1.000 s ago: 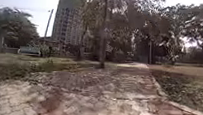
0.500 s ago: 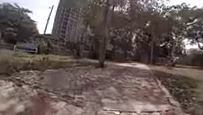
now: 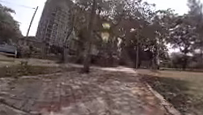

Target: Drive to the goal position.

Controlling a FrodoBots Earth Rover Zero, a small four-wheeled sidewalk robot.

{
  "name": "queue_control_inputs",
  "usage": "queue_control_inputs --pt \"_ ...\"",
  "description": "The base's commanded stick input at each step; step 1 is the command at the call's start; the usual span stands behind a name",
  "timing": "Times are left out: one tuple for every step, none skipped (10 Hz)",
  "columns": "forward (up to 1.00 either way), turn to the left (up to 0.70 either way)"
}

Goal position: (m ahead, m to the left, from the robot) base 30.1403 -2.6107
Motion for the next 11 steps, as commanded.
queue_control_inputs --pt "0.7 0.0" --pt "0.7 0.0" --pt "0.7 -0.19" --pt "0.7 -0.02" --pt "0.7 0.0" --pt "0.7 0.0" --pt "0.7 0.0" --pt "0.7 0.0" --pt "0.7 0.0" --pt "0.7 0.0" --pt "0.7 0.0"
